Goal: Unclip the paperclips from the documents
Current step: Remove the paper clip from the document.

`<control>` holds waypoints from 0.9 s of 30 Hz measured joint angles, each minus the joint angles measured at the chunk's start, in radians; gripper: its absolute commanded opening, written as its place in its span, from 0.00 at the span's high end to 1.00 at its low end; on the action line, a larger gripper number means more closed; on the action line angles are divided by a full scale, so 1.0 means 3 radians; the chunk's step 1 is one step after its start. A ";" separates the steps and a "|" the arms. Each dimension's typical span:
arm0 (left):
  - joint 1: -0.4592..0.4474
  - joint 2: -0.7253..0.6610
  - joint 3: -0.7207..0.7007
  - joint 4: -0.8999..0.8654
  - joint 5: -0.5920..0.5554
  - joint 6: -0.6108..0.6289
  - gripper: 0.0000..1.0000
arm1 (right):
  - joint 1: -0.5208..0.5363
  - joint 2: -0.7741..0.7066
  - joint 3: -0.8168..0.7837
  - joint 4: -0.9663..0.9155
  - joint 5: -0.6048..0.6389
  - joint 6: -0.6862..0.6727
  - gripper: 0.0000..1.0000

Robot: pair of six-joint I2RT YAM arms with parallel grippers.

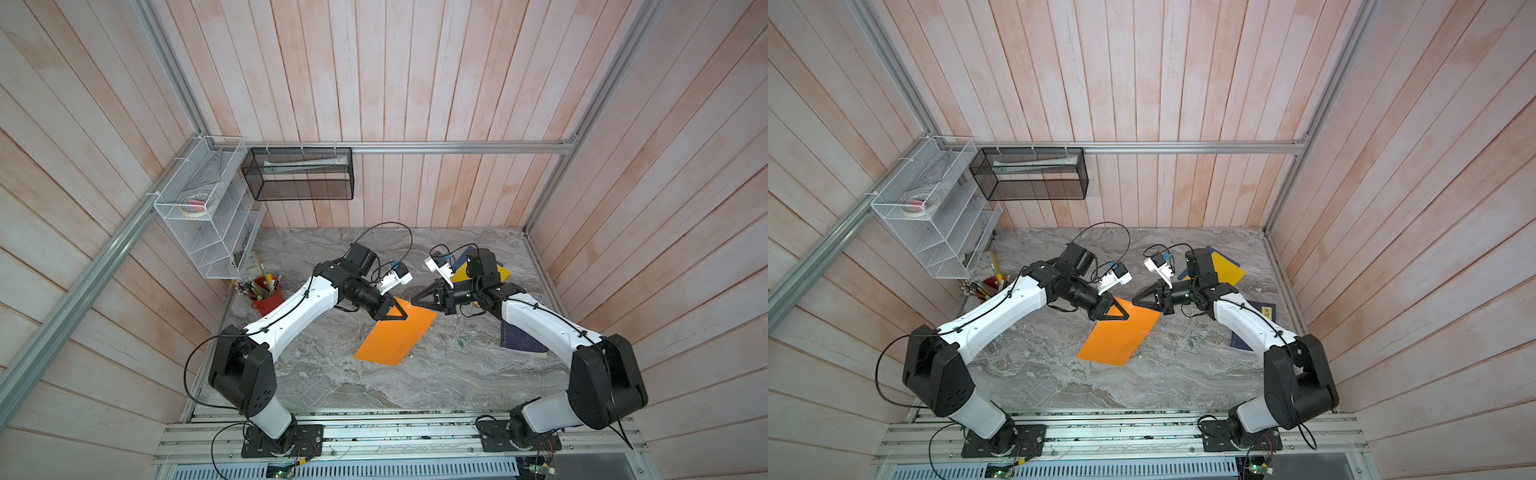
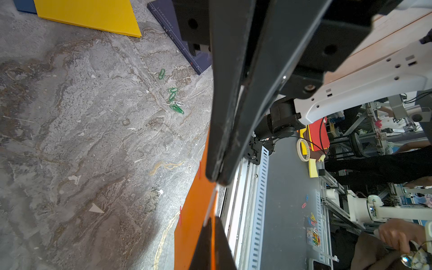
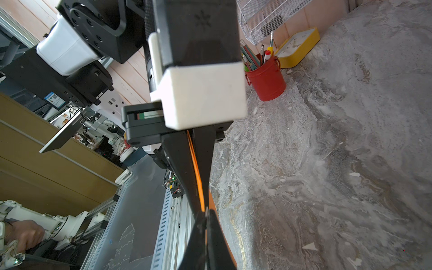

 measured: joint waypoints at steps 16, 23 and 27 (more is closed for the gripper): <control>0.0000 -0.0009 -0.0003 0.0001 0.0000 0.0000 1.00 | -0.0004 0.0000 -0.0006 0.0046 -0.0011 0.0036 0.98; 0.0000 -0.0010 -0.0008 0.0001 -0.0001 0.0000 1.00 | -0.0025 0.0000 -0.0010 0.0064 -0.0014 0.0076 0.98; 0.0000 -0.0010 -0.0014 0.0000 -0.0001 0.0000 1.00 | -0.0036 0.0000 -0.0022 0.0102 -0.0024 0.0111 0.98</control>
